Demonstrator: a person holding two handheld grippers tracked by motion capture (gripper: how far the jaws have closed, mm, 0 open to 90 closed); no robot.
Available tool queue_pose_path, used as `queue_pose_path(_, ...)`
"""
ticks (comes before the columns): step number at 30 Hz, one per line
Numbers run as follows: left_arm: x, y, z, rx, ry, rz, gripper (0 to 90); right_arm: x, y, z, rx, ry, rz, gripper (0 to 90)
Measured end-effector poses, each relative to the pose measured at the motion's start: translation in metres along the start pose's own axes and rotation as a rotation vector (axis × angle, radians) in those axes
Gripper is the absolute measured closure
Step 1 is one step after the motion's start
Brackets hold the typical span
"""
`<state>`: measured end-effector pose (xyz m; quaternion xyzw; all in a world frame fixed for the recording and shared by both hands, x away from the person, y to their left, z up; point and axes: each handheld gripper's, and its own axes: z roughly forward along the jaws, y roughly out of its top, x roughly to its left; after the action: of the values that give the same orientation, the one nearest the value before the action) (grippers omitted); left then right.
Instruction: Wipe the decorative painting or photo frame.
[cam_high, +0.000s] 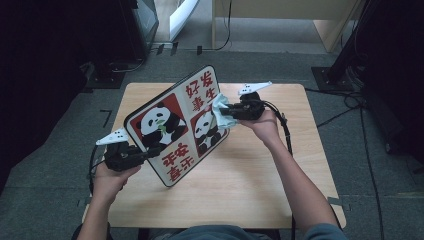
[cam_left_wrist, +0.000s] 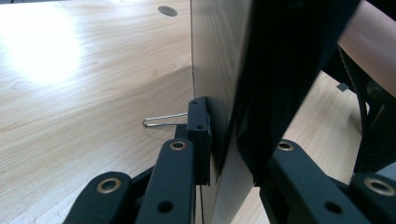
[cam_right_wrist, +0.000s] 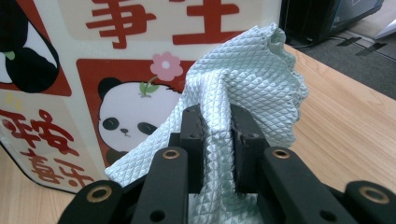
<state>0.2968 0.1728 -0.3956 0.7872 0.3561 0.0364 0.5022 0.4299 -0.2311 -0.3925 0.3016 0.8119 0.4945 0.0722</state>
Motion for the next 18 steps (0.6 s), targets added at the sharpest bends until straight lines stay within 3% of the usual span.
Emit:
queue_pose_path(5, 0.0, 0.0, 0.0, 0.002, -0.002, 0.003, 79.4, 0.001, -0.009, 0.002, -0.025, -0.016, -0.037, 78.3)
queue_pose_path(18, 0.001, 0.001, 0.0, 0.005, -0.01, 0.007, 78.9, -0.002, -0.029, 0.007, -0.007, -0.019, -0.01, 78.2)
